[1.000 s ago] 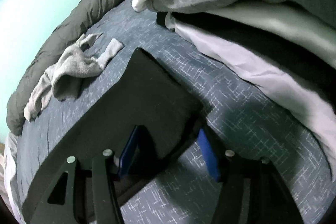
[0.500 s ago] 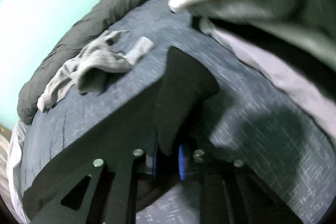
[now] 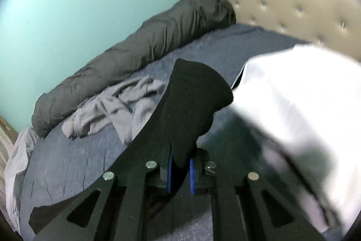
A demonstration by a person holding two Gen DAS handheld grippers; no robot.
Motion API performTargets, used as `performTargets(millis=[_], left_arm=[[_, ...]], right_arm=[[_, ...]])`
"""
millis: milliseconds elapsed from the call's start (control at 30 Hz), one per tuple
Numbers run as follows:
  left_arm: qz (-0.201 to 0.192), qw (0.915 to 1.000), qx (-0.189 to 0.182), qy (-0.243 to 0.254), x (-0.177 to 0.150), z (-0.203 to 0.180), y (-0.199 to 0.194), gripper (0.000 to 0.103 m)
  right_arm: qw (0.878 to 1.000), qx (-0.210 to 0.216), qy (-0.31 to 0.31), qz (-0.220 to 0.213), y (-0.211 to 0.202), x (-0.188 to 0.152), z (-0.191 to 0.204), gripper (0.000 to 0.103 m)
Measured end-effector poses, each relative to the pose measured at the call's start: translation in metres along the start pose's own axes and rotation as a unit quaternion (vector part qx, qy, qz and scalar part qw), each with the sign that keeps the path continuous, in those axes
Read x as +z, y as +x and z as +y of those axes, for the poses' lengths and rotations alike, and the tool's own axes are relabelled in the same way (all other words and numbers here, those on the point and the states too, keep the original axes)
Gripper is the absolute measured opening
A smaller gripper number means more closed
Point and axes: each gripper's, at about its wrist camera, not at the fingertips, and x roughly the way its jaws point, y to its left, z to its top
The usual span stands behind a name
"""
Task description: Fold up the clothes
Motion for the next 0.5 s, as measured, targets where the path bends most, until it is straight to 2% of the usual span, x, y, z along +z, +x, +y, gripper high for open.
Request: performTargets(millis=[233, 500], left_arm=[[-0.004, 0.9985, 0.011, -0.053, 0.0, 0.034, -0.007, 0.035], [0.001, 0.9979, 0.018, -0.062, -0.001, 0.04, -0.005, 0.035]], right_arm=[[0.998, -0.046, -0.025, -0.027, -0.034, 0.039, -0.012, 0.01], [0.995, -0.093, -0.019, -0.04, -0.053, 0.056, -0.038, 0.01]])
